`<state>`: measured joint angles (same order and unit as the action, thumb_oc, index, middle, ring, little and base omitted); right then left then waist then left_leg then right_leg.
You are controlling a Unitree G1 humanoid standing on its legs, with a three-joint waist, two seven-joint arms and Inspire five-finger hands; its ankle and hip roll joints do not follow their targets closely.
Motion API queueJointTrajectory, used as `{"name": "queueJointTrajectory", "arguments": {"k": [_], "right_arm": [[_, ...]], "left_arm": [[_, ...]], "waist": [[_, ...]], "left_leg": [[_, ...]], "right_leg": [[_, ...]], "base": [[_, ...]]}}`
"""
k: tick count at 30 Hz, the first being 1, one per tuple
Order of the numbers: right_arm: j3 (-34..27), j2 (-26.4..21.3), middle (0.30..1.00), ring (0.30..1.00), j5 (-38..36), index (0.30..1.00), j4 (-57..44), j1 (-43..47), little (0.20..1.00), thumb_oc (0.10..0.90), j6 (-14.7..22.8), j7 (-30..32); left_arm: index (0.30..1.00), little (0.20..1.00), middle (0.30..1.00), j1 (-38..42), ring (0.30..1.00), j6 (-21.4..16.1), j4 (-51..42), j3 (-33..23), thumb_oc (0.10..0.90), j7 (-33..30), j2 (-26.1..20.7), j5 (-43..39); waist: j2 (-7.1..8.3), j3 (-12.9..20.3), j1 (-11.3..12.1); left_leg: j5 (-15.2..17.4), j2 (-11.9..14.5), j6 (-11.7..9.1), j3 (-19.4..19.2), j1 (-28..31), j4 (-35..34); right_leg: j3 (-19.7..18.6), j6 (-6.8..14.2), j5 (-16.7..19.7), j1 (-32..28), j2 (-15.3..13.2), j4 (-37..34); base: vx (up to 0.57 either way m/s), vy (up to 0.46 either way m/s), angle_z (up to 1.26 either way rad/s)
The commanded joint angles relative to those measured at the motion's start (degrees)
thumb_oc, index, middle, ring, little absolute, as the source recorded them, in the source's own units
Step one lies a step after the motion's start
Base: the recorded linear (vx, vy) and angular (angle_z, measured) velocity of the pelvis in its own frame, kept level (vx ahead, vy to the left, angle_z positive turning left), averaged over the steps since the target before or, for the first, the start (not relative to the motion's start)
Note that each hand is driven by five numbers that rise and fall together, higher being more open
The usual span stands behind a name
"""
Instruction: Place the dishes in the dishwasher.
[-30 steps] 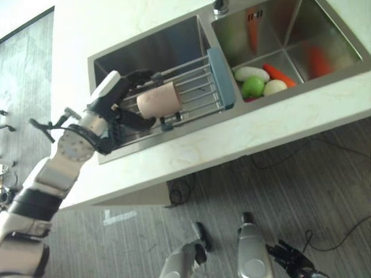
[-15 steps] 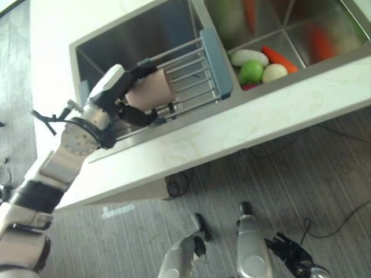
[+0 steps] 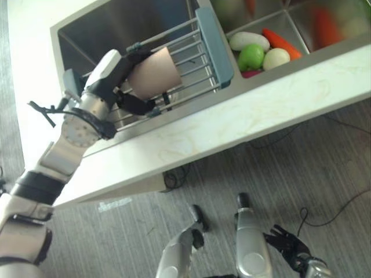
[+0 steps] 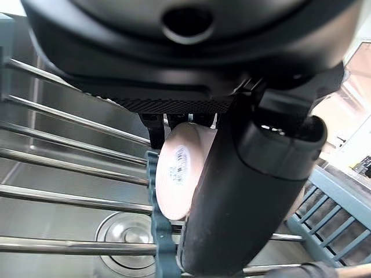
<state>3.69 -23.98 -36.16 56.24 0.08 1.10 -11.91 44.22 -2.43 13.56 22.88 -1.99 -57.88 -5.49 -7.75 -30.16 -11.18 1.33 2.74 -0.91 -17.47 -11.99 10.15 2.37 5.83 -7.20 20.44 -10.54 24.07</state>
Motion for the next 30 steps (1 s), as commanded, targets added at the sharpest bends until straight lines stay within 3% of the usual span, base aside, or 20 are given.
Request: {"name": "queueJointTrajectory", "arguments": {"k": [1, 8, 12, 17, 24, 30], "right_arm": [[1.3, 0.5, 0.900, 0.900, -1.0, 0.900, -1.6, -3.8, 0.900, 0.800, 0.3, 0.3], [1.4, 1.2, 0.900, 0.900, -0.9, 0.900, -0.9, -4.3, 0.900, 0.800, 0.5, 0.6], [1.1, 2.0, 0.900, 0.900, -0.3, 0.900, 0.4, -4.9, 0.900, 0.800, 0.7, 0.4], [1.0, 3.0, 0.900, 0.900, 1.0, 0.900, 3.0, -5.3, 0.900, 0.800, 0.3, 0.5], [0.8, 4.7, 0.900, 0.900, 2.3, 0.900, 8.3, -4.9, 0.900, 0.800, -0.8, 0.4], [1.3, 4.2, 0.900, 0.900, 5.5, 0.900, 13.0, -3.4, 0.900, 0.800, -2.4, -1.3]], "left_arm": [[0.300, 0.300, 0.300, 5.5, 0.300, -0.5, -0.6, -3.3, 0.400, -0.3, -2.3, -8.5], [0.300, 0.300, 0.300, 3.5, 0.300, -2.5, -1.9, -4.9, 0.400, 0.0, 0.0, -8.4], [0.300, 0.300, 0.300, 2.0, 0.300, -1.3, -4.4, -6.2, 0.400, -1.0, 0.4, -9.9], [0.300, 0.300, 0.300, -2.8, 0.300, -3.3, -5.8, -10.5, 0.400, -4.5, 0.6, -12.2], [0.300, 0.300, 0.300, -9.0, 0.300, -8.2, -9.1, -18.3, 0.400, -13.1, 0.1, -9.7], [0.300, 0.300, 0.300, -13.6, 0.300, -9.4, -10.1, -26.2, 0.400, -20.8, -2.4, -9.7]], "waist": [[0.96, 3.7, -0.4], [1.11, 4.8, -0.3], [1.19, 7.0, 0.2], [1.53, 11.1, 1.7], [2.12, 16.3, 4.8], [1.12, 18.9, 7.9]], "left_leg": [[5.6, 3.1, -5.2, 4.3, -4.7, 7.0], [5.6, 3.2, -5.2, 4.3, -3.4, 7.0], [6.0, 3.3, -5.1, 4.8, -1.7, 7.0], [6.5, 4.0, -5.0, 5.7, 1.3, 7.0], [7.3, 4.9, -5.1, 7.8, 4.6, 7.0], [6.5, 5.8, -6.0, 10.2, 5.4, 7.0]], "right_leg": [[3.2, 8.9, 5.3, -1.3, -7.0, -6.9], [4.0, 8.6, 4.8, -3.0, -6.9, -6.9], [4.8, 8.4, 3.9, -5.1, -6.6, -6.9], [5.9, 7.6, 2.2, -8.6, -5.7, -6.9], [8.2, 6.0, -0.8, -13.2, -3.8, -6.9], [11.0, 3.6, -3.7, -16.2, -1.3, -6.9]], "base": [[0.00, 0.000, 0.00], [0.00, 0.001, 0.03], [0.03, -0.016, 0.09], [0.04, -0.065, 0.12], [0.00, -0.125, 0.19], [-0.04, -0.161, 0.29]]}}
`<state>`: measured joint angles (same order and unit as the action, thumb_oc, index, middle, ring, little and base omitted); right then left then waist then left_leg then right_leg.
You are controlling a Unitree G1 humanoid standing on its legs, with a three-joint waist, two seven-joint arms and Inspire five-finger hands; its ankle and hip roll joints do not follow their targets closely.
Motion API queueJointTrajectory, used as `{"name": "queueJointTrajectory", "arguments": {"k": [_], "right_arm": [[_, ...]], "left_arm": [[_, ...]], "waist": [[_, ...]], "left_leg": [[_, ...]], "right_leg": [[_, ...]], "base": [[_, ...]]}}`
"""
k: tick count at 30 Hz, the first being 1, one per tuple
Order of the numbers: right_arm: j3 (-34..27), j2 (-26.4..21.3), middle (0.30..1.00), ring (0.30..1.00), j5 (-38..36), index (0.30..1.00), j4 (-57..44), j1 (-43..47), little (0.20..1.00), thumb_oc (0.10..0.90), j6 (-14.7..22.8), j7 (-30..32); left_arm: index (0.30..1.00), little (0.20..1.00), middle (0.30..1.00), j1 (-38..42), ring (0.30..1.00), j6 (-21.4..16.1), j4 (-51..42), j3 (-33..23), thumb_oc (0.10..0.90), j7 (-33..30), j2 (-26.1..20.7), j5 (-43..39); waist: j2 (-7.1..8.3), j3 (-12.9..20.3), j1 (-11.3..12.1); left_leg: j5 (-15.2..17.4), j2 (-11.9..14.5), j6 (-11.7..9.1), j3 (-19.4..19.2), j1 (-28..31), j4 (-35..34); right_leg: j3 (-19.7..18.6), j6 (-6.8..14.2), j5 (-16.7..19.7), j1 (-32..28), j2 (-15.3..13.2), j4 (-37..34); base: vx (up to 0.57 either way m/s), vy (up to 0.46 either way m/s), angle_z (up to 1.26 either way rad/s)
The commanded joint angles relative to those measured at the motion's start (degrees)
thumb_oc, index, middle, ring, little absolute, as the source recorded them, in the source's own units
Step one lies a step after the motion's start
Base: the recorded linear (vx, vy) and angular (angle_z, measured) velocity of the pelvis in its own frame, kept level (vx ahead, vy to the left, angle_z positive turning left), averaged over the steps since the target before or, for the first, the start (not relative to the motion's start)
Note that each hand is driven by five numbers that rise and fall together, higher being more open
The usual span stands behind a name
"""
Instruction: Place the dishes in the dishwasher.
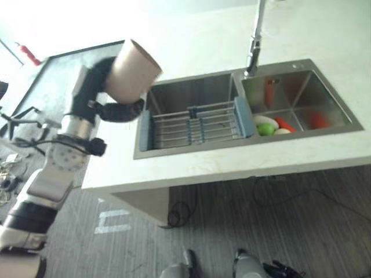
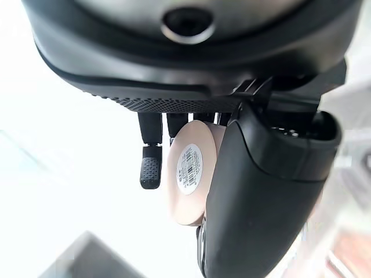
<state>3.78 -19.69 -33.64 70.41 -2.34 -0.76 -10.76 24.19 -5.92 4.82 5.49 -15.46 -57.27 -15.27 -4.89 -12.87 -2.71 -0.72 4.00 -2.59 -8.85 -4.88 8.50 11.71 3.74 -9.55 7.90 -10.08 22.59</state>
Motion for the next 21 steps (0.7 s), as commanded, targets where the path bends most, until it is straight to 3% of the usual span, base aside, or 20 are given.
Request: {"name": "queueJointTrajectory", "arguments": {"k": [1, 5, 6, 7, 10, 12, 14, 17, 19, 21], "right_arm": [[1.2, -0.2, 0.900, 0.900, 3.8, 0.900, -0.9, -0.9, 0.900, 0.800, -0.6, -2.6], [1.3, -1.6, 0.900, 0.900, 6.6, 0.900, 0.2, -0.7, 0.900, 0.800, 1.1, -2.8], [0.8, -1.9, 0.900, 0.900, 6.1, 0.900, 0.0, -0.8, 0.900, 0.800, 0.9, -2.3], [-1.2, -2.4, 0.900, 0.900, 5.2, 0.900, 0.5, -0.7, 0.900, 0.800, 1.0, -0.9], [-3.6, -2.6, 0.900, 0.900, 5.3, 0.900, 1.6, -0.9, 0.900, 0.800, 2.8, -1.3], [-5.7, -2.7, 0.900, 0.900, 4.8, 0.900, 2.4, -1.4, 0.900, 0.800, 4.1, -2.0], [-6.4, -3.0, 0.900, 0.900, 4.6, 0.900, 2.6, -1.7, 0.900, 0.800, 5.0, -2.4], [-7.2, -2.3, 0.900, 0.900, 5.6, 0.900, 2.6, -1.1, 0.900, 0.800, 5.1, -1.3], [-7.6, -0.6, 0.900, 0.900, 4.9, 0.900, 1.9, -0.4, 0.900, 0.800, 5.4, -0.4], [-8.0, 0.0, 0.900, 0.900, 2.3, 0.900, 0.9, -0.4, 0.900, 0.800, 5.1, -0.2]], "left_arm": [[0.300, 0.300, 0.300, 6.1, 0.300, -5.8, -1.3, -9.3, 0.400, -7.7, -3.1, 0.0], [0.300, 0.300, 0.300, -1.5, 0.300, -8.7, -2.3, -17.3, 0.400, -7.9, -0.8, -2.5], [0.300, 0.300, 0.300, -2.9, 0.300, -9.4, -2.5, -18.4, 0.400, -7.2, 0.3, -2.5], [0.300, 0.300, 0.300, -6.0, 0.300, -10.7, -3.2, -19.5, 0.400, -7.8, 3.6, 0.1], [0.300, 0.300, 0.300, -7.9, 0.300, -11.5, -4.1, -19.7, 0.400, -8.9, 6.6, 0.1], [0.300, 0.300, 0.300, -8.0, 0.300, -12.1, -5.1, -19.6, 0.400, -8.2, 7.9, -1.0], [0.300, 0.300, 0.300, -7.6, 0.300, -12.8, -5.2, -18.6, 0.400, -8.1, 8.7, -0.8], [0.300, 0.300, 0.300, -8.2, 0.300, -14.0, -6.0, -18.0, 0.400, -7.8, 9.2, -0.9], [0.300, 0.300, 0.300, -9.9, 0.300, -14.3, -8.7, -17.9, 0.400, -5.5, 8.3, -1.6], [0.300, 0.300, 0.300, -9.7, 0.300, -14.8, -9.5, -16.4, 0.400, -4.5, 8.3, -2.1]], "waist": [[-1.85, 1.7, -0.5], [-3.24, 0.6, 2.1], [-3.17, 0.4, 2.2], [-2.29, 0.6, 2.4], [-0.91, 1.1, 2.6], [-0.99, 1.9, 1.9], [-1.49, 2.4, 1.1], [-0.97, 2.7, 2.5], [-0.48, 2.1, 5.7], [-0.80, 2.1, 5.1]], "left_leg": [[8.4, 4.7, -4.5, 1.5, -1.7, 8.7], [3.2, 8.0, -8.0, -0.8, -7.2, 8.7], [2.8, 8.4, -7.9, -2.0, -7.1, 8.7], [2.6, 8.6, -6.5, -5.1, -4.7, 8.7], [3.8, 8.2, -5.7, -6.2, 0.4, 8.7], [3.7, 9.7, -5.4, -10.5, 3.6, 8.7], [6.6, 10.0, -4.8, -13.2, 4.7, 8.7], [11.9, 4.7, -2.1, -11.4, 4.7, 8.7], [14.2, -0.2, 0.5, -8.2, 4.2, 8.7], [14.3, -1.6, 1.5, -4.5, 3.4, 8.7]], "right_leg": [[2.0, 5.6, -1.4, -3.8, -1.7, -5.4], [6.9, 5.3, -3.6, -6.3, -1.6, -5.4], [8.2, 5.2, -3.5, -6.4, -2.1, -5.4], [10.6, 4.6, -2.4, -5.9, -4.0, -5.4], [11.8, 4.3, -2.2, -5.8, -6.1, -5.4], [15.1, 4.5, -0.8, -5.4, -8.3, -5.4], [17.0, 5.7, 1.2, -5.2, -10.4, -5.4], [16.5, 8.7, 5.0, -4.8, -14.4, -5.4], [16.4, 9.4, 7.7, -7.8, -17.5, -5.4], [12.4, 8.6, 7.1, -8.2, -15.4, -5.4]], "base": [[-0.09, -0.121, 0.47], [-0.23, -0.050, 0.71], [-0.47, 0.124, 1.97], [-0.51, 0.219, 1.71], [-0.29, 0.263, 1.53], [-0.32, 0.427, 1.09], [-0.23, 0.511, 1.68], [-0.05, 0.514, 1.90], [0.03, 0.600, 0.95], [0.05, 0.288, 0.92]]}}
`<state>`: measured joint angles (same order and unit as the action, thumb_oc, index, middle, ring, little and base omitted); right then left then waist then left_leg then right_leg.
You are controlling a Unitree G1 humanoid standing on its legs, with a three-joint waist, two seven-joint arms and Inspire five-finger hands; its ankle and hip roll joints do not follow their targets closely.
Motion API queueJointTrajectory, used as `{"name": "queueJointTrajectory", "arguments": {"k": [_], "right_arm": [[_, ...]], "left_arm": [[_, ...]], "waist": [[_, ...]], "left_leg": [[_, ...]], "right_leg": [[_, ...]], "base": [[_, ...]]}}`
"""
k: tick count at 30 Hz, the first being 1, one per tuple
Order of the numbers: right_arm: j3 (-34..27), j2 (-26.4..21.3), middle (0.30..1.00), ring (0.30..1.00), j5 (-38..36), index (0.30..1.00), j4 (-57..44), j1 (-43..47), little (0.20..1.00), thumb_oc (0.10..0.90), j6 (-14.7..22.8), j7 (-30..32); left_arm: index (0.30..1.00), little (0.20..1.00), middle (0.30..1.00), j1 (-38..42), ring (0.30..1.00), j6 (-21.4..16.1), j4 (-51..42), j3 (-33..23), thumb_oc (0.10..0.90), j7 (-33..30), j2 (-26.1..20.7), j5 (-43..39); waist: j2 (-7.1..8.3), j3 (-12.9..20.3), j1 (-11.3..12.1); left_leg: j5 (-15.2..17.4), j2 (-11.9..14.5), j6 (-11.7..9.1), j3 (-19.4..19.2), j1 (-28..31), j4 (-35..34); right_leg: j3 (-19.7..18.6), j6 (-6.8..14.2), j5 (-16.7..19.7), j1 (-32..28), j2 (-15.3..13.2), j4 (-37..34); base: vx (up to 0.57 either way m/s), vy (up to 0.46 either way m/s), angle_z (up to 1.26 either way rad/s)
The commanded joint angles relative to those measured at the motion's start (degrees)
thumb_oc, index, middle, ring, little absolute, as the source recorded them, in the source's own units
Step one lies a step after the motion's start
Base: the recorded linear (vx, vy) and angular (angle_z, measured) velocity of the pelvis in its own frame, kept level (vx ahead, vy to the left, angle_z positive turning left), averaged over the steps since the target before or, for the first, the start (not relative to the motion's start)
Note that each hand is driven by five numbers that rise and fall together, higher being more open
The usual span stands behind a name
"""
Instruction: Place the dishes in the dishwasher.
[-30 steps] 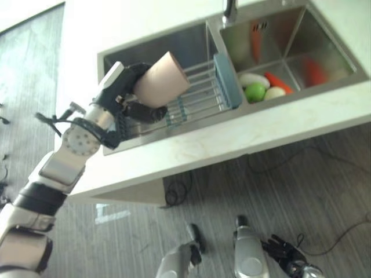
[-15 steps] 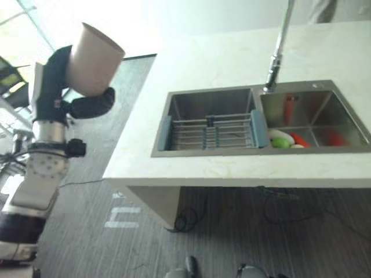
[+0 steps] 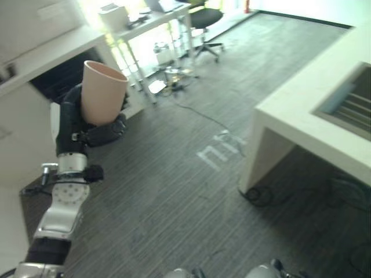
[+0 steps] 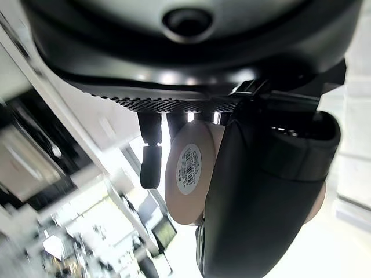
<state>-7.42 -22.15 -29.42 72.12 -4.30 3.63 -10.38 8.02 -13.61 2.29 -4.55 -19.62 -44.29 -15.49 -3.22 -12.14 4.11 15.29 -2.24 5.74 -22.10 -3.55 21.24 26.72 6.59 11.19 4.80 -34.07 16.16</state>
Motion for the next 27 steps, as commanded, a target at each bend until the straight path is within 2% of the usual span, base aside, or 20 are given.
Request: {"name": "queueJointTrajectory", "arguments": {"k": [1, 2, 3, 4, 5, 7, 9, 11, 13, 14, 15, 17, 18, 19, 20, 21, 22, 23, 25, 27], "right_arm": [[3.3, 3.1, 0.900, 0.900, -2.6, 0.900, -2.0, 1.4, 0.900, 0.800, 0.7, -0.7], [4.2, 4.0, 0.900, 0.900, -4.1, 0.900, -3.9, 0.9, 0.900, 0.800, 1.0, 0.4], [4.4, 4.2, 0.900, 0.900, -3.9, 0.900, -4.3, 0.7, 0.900, 0.800, 1.2, 0.5], [5.8, 4.5, 0.900, 0.900, -3.9, 0.900, -6.4, 0.5, 0.900, 0.800, 1.2, 0.8], [7.2, 4.1, 0.900, 0.900, -4.0, 0.900, -8.0, 0.9, 0.900, 0.800, 0.2, 0.2], [8.0, 3.2, 0.900, 0.900, -3.9, 0.900, -8.4, 1.7, 0.900, 0.800, -0.7, -0.8], [8.7, 3.0, 0.900, 0.900, -3.9, 0.900, -8.1, 2.4, 0.900, 0.800, -1.2, -1.5], [8.4, 3.4, 0.900, 0.900, -4.1, 0.900, -7.6, 2.5, 0.900, 0.800, -1.5, -1.8], [8.1, 3.3, 0.900, 0.900, -4.9, 0.900, -7.3, 2.5, 0.900, 0.800, -2.0, -2.0], [7.7, 3.0, 0.900, 0.900, -4.8, 0.900, -6.8, 2.6, 0.900, 0.800, -2.8, -1.8], [7.5, 2.6, 0.900, 0.900, -4.0, 0.900, -6.3, 2.7, 0.900, 0.800, -3.2, -1.9], [8.3, 2.2, 0.900, 0.900, -2.3, 0.900, -5.1, 3.1, 0.900, 0.800, -2.5, -2.4], [9.0, 1.9, 0.900, 0.900, -1.9, 0.900, -4.6, 3.2, 0.900, 0.800, -1.4, -3.0], [9.7, 1.2, 0.900, 0.900, -2.2, 0.900, -3.7, 3.5, 0.900, 0.800, -0.2, -3.5], [9.9, 0.6, 0.900, 0.900, -3.5, 0.900, -3.3, 3.8, 0.900, 0.800, 0.3, -3.8], [9.6, 0.1, 0.900, 0.900, -4.6, 0.900, -2.8, 3.9, 0.900, 0.800, 0.7, -4.2], [8.8, -0.4, 0.900, 0.900, -4.6, 0.900, -2.5, 4.5, 0.900, 0.800, 0.9, -5.0], [8.8, -0.6, 0.900, 0.900, -4.0, 0.900, -2.5, 5.2, 0.900, 0.800, 0.7, -5.0], [10.0, -0.7, 0.900, 0.900, -2.3, 0.900, -2.7, 6.5, 0.900, 0.800, -0.3, -4.1], [11.0, -0.3, 0.900, 0.900, -1.3, 0.900, -2.4, 6.8, 0.900, 0.800, -1.1, -3.4]], "left_arm": [[0.300, 0.300, 0.300, 7.3, 0.300, -7.9, -6.7, -4.8, 0.400, 0.0, -4.5, -1.9], [0.300, 0.300, 0.300, 9.0, 0.300, -8.7, -6.1, -2.7, 0.400, 1.6, -4.0, -2.1], [0.300, 0.300, 0.300, 9.5, 0.300, -8.6, -6.0, -2.3, 0.400, 1.7, -3.9, -2.0], [0.300, 0.300, 0.300, 11.1, 0.300, -7.9, -6.0, -1.0, 0.400, 1.6, -3.4, -1.2], [0.300, 0.300, 0.300, 12.1, 0.300, -6.5, -6.4, -0.2, 0.400, 0.6, -2.6, 0.5], [0.300, 0.300, 0.300, 12.7, 0.300, -5.5, -6.7, 0.2, 0.400, -0.2, -2.1, 1.5], [0.300, 0.300, 0.300, 14.7, 0.300, -4.3, -6.5, 1.4, 0.400, 0.1, -1.8, 1.3], [0.300, 0.300, 0.300, 15.7, 0.300, -5.0, -5.6, 1.5, 0.400, 0.9, -1.9, 1.0], [0.300, 0.300, 0.300, 16.1, 0.300, -5.9, -5.1, 1.6, 0.400, 1.4, -1.6, 1.0], [0.300, 0.300, 0.300, 16.1, 0.300, -6.0, -5.4, 2.0, 0.400, 1.3, -0.5, 1.3], [0.300, 0.300, 0.300, 15.9, 0.300, -5.8, -5.8, 2.5, 0.400, 0.7, 0.2, 1.7], [0.300, 0.300, 0.300, 16.0, 0.300, -5.6, -6.3, 3.1, 0.400, -0.1, 1.5, 3.1], [0.300, 0.300, 0.300, 16.0, 0.300, -5.7, -6.5, 3.1, 0.400, -0.4, 1.7, 3.7], [0.300, 0.300, 0.300, 15.6, 0.300, -5.5, -7.1, 2.5, 0.400, -0.3, 1.7, 3.8], [0.300, 0.300, 0.300, 16.0, 0.300, -5.2, -7.1, 2.2, 0.400, 0.3, 1.5, 3.3], [0.300, 0.300, 0.300, 16.7, 0.300, -5.2, -6.8, 2.2, 0.400, 0.8, 1.3, 3.2], [0.300, 0.300, 0.300, 17.2, 0.300, -6.0, -6.1, 2.3, 0.400, 1.8, 0.9, 2.7], [0.300, 0.300, 0.300, 17.1, 0.300, -6.4, -6.0, 2.4, 0.400, 1.4, 0.4, 2.7], [0.300, 0.300, 0.300, 15.0, 0.300, -7.0, -6.3, 1.7, 0.400, -0.3, 0.2, 3.3], [0.300, 0.300, 0.300, 12.0, 0.300, -8.3, -6.8, 0.5, 0.400, -0.6, 1.2, 4.5]], "waist": [[-2.79, 1.0, -3.0], [-2.93, 0.9, -5.2], [-2.87, 0.8, -5.7], [-2.03, 0.9, -6.8], [-0.56, 1.0, -7.1], [0.85, 0.3, -7.5], [2.77, -1.2, -9.1], [3.34, -2.0, -9.7], [3.19, -1.9, -10.1], [2.56, -1.1, -10.5], [1.98, -0.3, -10.9], [1.41, 0.3, -11.1], [1.55, 0.3, -11.0], [2.27, 0.2, -10.1], [3.79, -0.2, -9.1], [4.25, -0.7, -8.4], [4.21, -1.6, -7.2], [4.43, -1.9, -6.5], [3.44, -2.7, -3.6], [1.71, -3.0, -1.4]], "left_leg": [[-3.2, 4.0, -5.7, 11.1, 1.0, -4.1], [-3.3, 2.7, -4.7, 15.6, 0.2, -4.1], [-3.2, 2.4, -4.6, 16.5, 0.1, -4.1], [-3.0, 0.9, -3.9, 18.3, 0.0, -4.1], [-2.6, -0.3, -3.5, 18.2, 0.1, -4.1], [-1.3, -1.4, -3.2, 17.4, 1.2, -4.1], [1.7, -3.7, -2.1, 18.1, 3.9, -4.1], [3.3, -3.9, -1.8, 18.2, 6.0, -4.1], [3.5, -3.6, -2.0, 18.5, 7.9, -4.1], [3.0, -3.1, -3.3, 19.8, 11.1, -4.1], [0.2, -1.9, -4.9, 19.8, 13.5, -4.1], [-11.1, 1.9, -9.3, 18.1, 17.0, -1.5], [-14.7, 2.7, -10.9, 18.6, 15.1, 5.0], [-17.1, 1.8, -11.7, 19.6, 9.9, 15.9], [-16.9, 0.9, -11.2, 18.6, 2.2, 24.4], [-15.4, 1.3, -10.3, 17.5, -2.7, 25.5], [-12.9, 2.0, -8.6, 15.2, -6.6, 18.3], [-12.7, 0.6, -7.8, 14.0, -8.0, 11.9], [-17.2, -1.5, -8.5, 13.9, -13.3, -2.8], [-19.1, 0.4, -9.5, 13.5, -20.1, -4.1]], "right_leg": [[-5.9, 4.2, -14.2, -4.5, 11.7, 1.0], [-11.9, 3.0, -17.5, -3.7, 18.4, 1.0], [-12.8, 2.8, -18.2, -3.7, 19.8, 1.0], [-14.9, 1.9, -19.5, -3.3, 23.9, 1.0], [-14.1, 1.6, -18.9, -1.3, 26.3, 1.0], [-13.7, 2.0, -17.3, 2.1, 27.0, 1.0], [-14.8, 4.0, -12.1, 10.2, 27.2, 1.0], [-13.2, 4.8, -9.0, 13.4, 27.1, 1.0], [-12.8, 3.8, -9.1, 12.7, 28.0, 1.0], [-13.0, 2.6, -10.0, 11.9, 28.8, 1.0], [-12.7, 1.1, -11.8, 10.7, 29.5, 1.0], [-12.2, -1.6, -14.9, 8.3, 30.2, 1.0], [-12.6, -2.9, -16.1, 7.1, 30.4, 1.0], [-13.6, -4.3, -17.4, 5.2, 30.4, 1.0], [-14.6, -5.1, -18.4, 3.6, 29.8, 1.0], [-15.2, -5.2, -19.3, 2.4, 30.1, 1.0], [-16.0, -4.9, -20.8, 0.5, 30.7, 1.0], [-17.3, -4.6, -21.4, -0.1, 30.8, 1.0], [-20.8, -4.1, -23.4, -2.5, 33.4, 1.0], [-21.9, -4.4, -25.4, -5.6, 36.0, 1.0]], "base": [[0.12, 0.156, 1.32], [0.13, 0.161, 1.57], [0.27, 0.169, 2.19], [0.32, 0.187, 2.80], [0.40, 0.160, 2.52], [0.32, 0.018, 1.02], [0.42, -0.099, 0.14], [0.45, -0.135, 0.11], [0.42, -0.126, 0.51], [0.42, -0.141, 0.31], [0.45, -0.164, 0.22], [0.39, -0.169, 0.48], [0.48, -0.235, 0.76], [0.47, -0.273, 0.68], [0.43, -0.263, 0.48], [0.43, -0.180, -0.21], [0.46, -0.043, -0.57], [0.69, 0.129, -0.60], [0.73, 0.209, -0.67], [0.64, 0.126, -1.29]]}}
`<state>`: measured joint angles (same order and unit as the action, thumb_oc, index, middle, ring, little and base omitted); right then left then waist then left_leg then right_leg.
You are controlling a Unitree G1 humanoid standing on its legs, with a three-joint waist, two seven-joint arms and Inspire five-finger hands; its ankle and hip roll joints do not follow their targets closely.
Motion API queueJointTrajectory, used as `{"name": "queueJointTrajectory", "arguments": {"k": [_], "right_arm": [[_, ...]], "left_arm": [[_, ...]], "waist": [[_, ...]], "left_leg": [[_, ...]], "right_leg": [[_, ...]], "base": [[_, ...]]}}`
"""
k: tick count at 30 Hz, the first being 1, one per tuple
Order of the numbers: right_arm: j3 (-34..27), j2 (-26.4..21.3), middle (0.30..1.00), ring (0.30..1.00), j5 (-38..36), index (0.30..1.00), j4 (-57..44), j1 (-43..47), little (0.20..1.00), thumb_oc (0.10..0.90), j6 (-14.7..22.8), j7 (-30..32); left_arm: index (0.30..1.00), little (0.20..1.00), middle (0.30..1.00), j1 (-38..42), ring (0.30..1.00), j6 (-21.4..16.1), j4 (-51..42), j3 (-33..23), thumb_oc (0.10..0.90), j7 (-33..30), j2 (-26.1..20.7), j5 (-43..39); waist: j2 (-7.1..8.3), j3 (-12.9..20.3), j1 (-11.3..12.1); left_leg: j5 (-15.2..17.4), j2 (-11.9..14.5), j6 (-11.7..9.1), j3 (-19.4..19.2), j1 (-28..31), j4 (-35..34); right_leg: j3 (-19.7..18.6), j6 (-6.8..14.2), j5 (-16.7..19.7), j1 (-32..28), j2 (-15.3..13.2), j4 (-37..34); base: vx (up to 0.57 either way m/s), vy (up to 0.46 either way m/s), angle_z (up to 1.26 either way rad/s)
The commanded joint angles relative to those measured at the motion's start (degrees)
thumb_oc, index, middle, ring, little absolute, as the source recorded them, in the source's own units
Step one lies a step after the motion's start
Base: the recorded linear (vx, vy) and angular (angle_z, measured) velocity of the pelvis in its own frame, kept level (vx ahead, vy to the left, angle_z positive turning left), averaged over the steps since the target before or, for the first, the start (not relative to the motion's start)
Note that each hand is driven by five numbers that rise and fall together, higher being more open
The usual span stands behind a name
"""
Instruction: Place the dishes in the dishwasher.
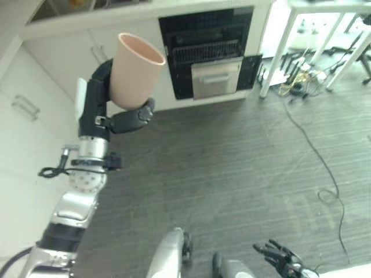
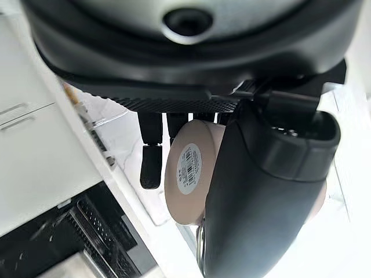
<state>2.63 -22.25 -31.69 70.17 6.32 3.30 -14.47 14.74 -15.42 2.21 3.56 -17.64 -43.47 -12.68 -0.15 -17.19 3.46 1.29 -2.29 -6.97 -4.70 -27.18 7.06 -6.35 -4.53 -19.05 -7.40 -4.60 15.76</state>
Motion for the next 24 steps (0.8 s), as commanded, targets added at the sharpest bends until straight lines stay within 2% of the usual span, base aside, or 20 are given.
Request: {"name": "queueJointTrajectory", "arguments": {"k": [1, 3, 4, 5, 6, 7, 8, 9, 10, 11, 12, 13, 14, 15, 16, 17, 18, 21, 24], "right_arm": [[1.2, 0.2, 0.900, 0.900, 1.7, 0.900, -0.2, -3.8, 0.900, 0.800, -0.8, 1.1], [1.2, 1.0, 0.900, 0.900, 3.1, 0.900, 0.0, -3.7, 0.900, 0.800, -0.8, 1.3], [1.0, 1.8, 0.900, 0.900, 2.9, 0.900, 0.2, -3.5, 0.900, 0.800, -1.2, 2.2], [0.2, 2.1, 0.900, 0.900, 2.3, 0.900, 0.2, -3.7, 0.900, 0.800, -1.4, 2.1], [-1.3, 3.1, 0.900, 0.900, 2.0, 0.900, 0.2, -4.6, 0.900, 0.800, -0.6, 2.2], [-1.8, 3.8, 0.900, 0.900, 2.6, 0.900, -0.7, -5.4, 0.900, 0.800, -0.1, 2.3], [-2.0, 4.3, 0.900, 0.900, 3.5, 0.900, -1.2, -5.6, 0.900, 0.800, 0.5, 2.7], [-1.4, 4.5, 0.900, 0.900, 3.5, 0.900, -1.2, -5.7, 0.900, 0.800, 1.2, 3.0], [-0.8, 4.5, 0.900, 0.900, 2.7, 0.900, -1.3, -5.7, 0.900, 0.800, 1.7, 3.1], [-0.4, 4.4, 0.900, 0.900, 2.3, 0.900, -1.5, -5.6, 0.900, 0.800, 2.0, 2.9], [0.0, 4.3, 0.900, 0.900, 2.5, 0.900, -2.4, -5.6, 0.900, 0.800, 2.5, 3.3], [0.2, 4.1, 0.900, 0.900, 2.5, 0.900, -3.2, -5.6, 0.900, 0.800, 2.6, 3.5], [0.0, 4.0, 0.900, 0.900, 2.5, 0.900, -3.8, -5.6, 0.900, 0.800, 2.5, 3.5], [-0.2, 3.8, 0.900, 0.900, 2.3, 0.900, -4.1, -5.4, 0.900, 0.800, 2.4, 3.5], [-0.8, 3.8, 0.900, 0.900, 2.5, 0.900, -3.7, -5.0, 0.900, 0.800, 2.4, 3.1], [-1.8, 3.6, 0.900, 0.900, 3.7, 0.900, -2.8, -5.2, 0.900, 0.800, 2.6, 2.2], [-1.8, 3.6, 0.900, 0.900, 3.8, 0.900, -2.8, -5.3, 0.900, 0.800, 2.6, 2.1], [-0.7, 3.2, 0.900, 0.900, 4.0, 0.900, -2.4, -4.9, 0.900, 0.800, 1.4, 2.2], [0.0, 2.3, 0.900, 0.900, 2.5, 0.900, -1.6, -4.2, 0.900, 0.800, 2.7, 1.9]], "left_arm": [[0.300, 0.300, 0.300, 3.9, 0.300, -7.3, -7.0, -8.2, 0.400, -2.5, 1.2, 2.7], [0.300, 0.300, 0.300, 1.1, 0.300, -8.9, -6.8, -10.0, 0.400, -2.4, 2.5, 5.1], [0.300, 0.300, 0.300, -0.4, 0.300, -8.9, -7.0, -10.9, 0.400, -2.4, 3.0, 6.3], [0.300, 0.300, 0.300, -0.8, 0.300, -9.2, -6.9, -11.5, 0.400, -1.6, 3.1, 6.3], [0.300, 0.300, 0.300, -1.0, 0.300, -10.5, -6.5, -11.5, 0.400, -0.6, 3.1, 6.5], [0.300, 0.300, 0.300, -0.7, 0.300, -10.7, -6.3, -11.3, 0.400, -0.5, 2.6, 6.6], [0.300, 0.300, 0.300, -0.7, 0.300, -10.6, -6.2, -11.4, 0.400, -0.4, 2.5, 6.7], [0.300, 0.300, 0.300, -0.2, 0.300, -9.9, -6.2, -11.1, 0.400, -0.5, 2.1, 6.6], [0.300, 0.300, 0.300, 0.4, 0.300, -9.5, -5.9, -10.8, 0.400, -0.6, 1.5, 6.3], [0.300, 0.300, 0.300, 1.0, 0.300, -9.4, -5.5, -10.4, 0.400, -0.8, 1.0, 6.2], [0.300, 0.300, 0.300, 2.4, 0.300, -9.1, -4.8, -9.2, 0.400, -1.5, 0.6, 6.6], [0.300, 0.300, 0.300, 3.6, 0.300, -8.7, -4.7, -8.3, 0.400, -1.8, 0.5, 6.9], [0.300, 0.300, 0.300, 4.6, 0.300, -8.3, -4.7, -7.6, 0.400, -2.2, 0.4, 7.3], [0.300, 0.300, 0.300, 5.8, 0.300, -7.7, -4.9, -6.6, 0.400, -3.0, 0.4, 7.9], [0.300, 0.300, 0.300, 6.7, 0.300, -7.5, -4.9, -5.8, 0.400, -3.4, 0.0, 7.6], [0.300, 0.300, 0.300, 7.8, 0.300, -7.7, -4.5, -5.5, 0.400, -3.0, -1.1, 6.0], [0.300, 0.300, 0.300, 7.8, 0.300, -7.8, -4.5, -5.5, 0.400, -2.8, -1.2, 5.7], [0.300, 0.300, 0.300, 6.4, 0.300, -4.9, -8.2, -6.5, 0.400, -3.4, -0.6, 5.6], [0.300, 0.300, 0.300, 5.8, 0.300, -3.8, -10.0, -6.5, 0.400, -4.9, -0.4, 5.7]], "waist": [[-1.98, 2.3, 0.0], [-2.54, 3.7, 0.8], [-1.59, 4.4, 1.4], [-1.29, 5.0, 1.8], [-1.56, 5.6, 1.5], [-1.45, 5.3, 0.7], [-1.88, 5.2, 0.2], [-2.88, 4.9, -0.5], [-3.34, 4.7, -1.0], [-4.24, 4.5, -1.4], [-4.35, 3.7, -2.8], [-4.70, 3.4, -3.5], [-4.31, 3.1, -4.1], [-3.47, 2.7, -4.9], [-1.98, 2.3, -5.6], [-1.60, 2.6, -6.4], [-1.56, 2.7, -6.5], [-0.98, 3.7, -4.8], [-1.94, 3.6, -4.8]], "left_leg": [[-6.1, 1.5, 2.8, -5.1, 1.5, 10.1], [-4.8, 2.4, 3.7, -6.2, 2.6, 10.1], [-3.2, 0.4, 5.0, -5.4, 4.4, 10.1], [-2.2, 0.2, 5.8, -5.7, 5.3, 10.1], [0.5, 0.2, 7.9, -6.1, 7.9, 10.1], [2.1, -0.8, 9.3, -5.2, 10.0, 10.1], [2.9, -0.7, 9.8, -4.3, 11.4, 10.1], [4.1, -0.1, 10.3, -2.9, 13.5, 10.1], [4.8, 0.2, 10.6, -2.1, 14.8, 10.1], [4.9, 1.1, 10.6, -1.4, 15.7, 10.1], [6.0, 1.1, 10.1, 0.4, 18.3, 10.1], [6.3, 1.7, 9.5, 1.7, 19.1, 10.1], [6.8, 1.8, 9.0, 2.9, 20.0, 10.1], [8.2, 1.5, 8.7, 4.6, 21.5, 10.1], [10.0, 0.9, 8.3, 6.4, 22.8, 10.1], [11.2, 2.6, 7.1, 8.9, 23.7, 10.1], [11.1, 2.8, 6.9, 9.1, 23.7, 10.1], [9.8, 6.7, 4.6, 10.3, 23.4, 10.1], [7.5, 10.9, 2.7, 10.0, 22.4, 10.1]], "right_leg": [[11.4, 6.5, 3.6, 4.7, 7.2, 1.4], [11.1, 6.9, 1.2, 2.2, 8.0, 1.4], [10.5, 7.7, -0.1, -1.7, 7.4, 1.4], [11.2, 8.6, 1.1, -3.5, 7.0, 1.4], [13.3, 11.7, 10.3, -5.5, 6.3, 4.8], [12.2, 14.3, 15.3, -2.6, 6.6, 14.8], [12.2, 15.8, 18.5, 1.2, 6.9, 20.2], [13.6, 16.0, 18.9, 6.6, 6.1, 25.5], [15.1, 15.3, 17.4, 9.8, 4.4, 26.7], [16.4, 14.2, 16.3, 12.2, 3.3, 25.6], [17.2, 12.9, 13.2, 15.0, 1.3, 21.7], [16.8, 12.1, 12.7, 15.5, 0.9, 16.5], [16.1, 12.1, 13.0, 15.1, -0.6, 9.9], [14.4, 13.3, 16.1, 14.4, -3.1, 1.5], [10.1, 14.8, 17.3, 17.2, -6.3, 1.4], [4.2, 16.2, 17.0, 17.3, -6.0, 1.4], [4.3, 16.3, 16.7, 17.1, -6.0, 1.4], [8.2, 15.2, 12.8, 14.2, -5.4, 1.4], [12.0, 13.0, 10.5, 13.2, -3.6, 1.4]], "base": [[0.49, 0.094, -1.50], [0.60, 0.161, -1.60], [0.68, 0.184, -0.93], [0.72, 0.194, -0.52], [0.61, 0.169, -0.65], [0.58, 0.157, -0.60], [0.39, 0.082, 0.02], [0.31, 0.046, 0.41], [0.27, 0.018, 0.35], [0.30, -0.095, 0.15], [0.30, -0.187, 0.08], [0.33, -0.295, 0.53], [0.32, -0.371, 0.99], [0.33, -0.487, 0.83], [0.42, -0.763, 0.79], [0.30, -0.631, 0.82], [0.28, -0.636, 1.18], [0.14, -0.480, 0.80], [0.01, -0.393, 0.20]]}}
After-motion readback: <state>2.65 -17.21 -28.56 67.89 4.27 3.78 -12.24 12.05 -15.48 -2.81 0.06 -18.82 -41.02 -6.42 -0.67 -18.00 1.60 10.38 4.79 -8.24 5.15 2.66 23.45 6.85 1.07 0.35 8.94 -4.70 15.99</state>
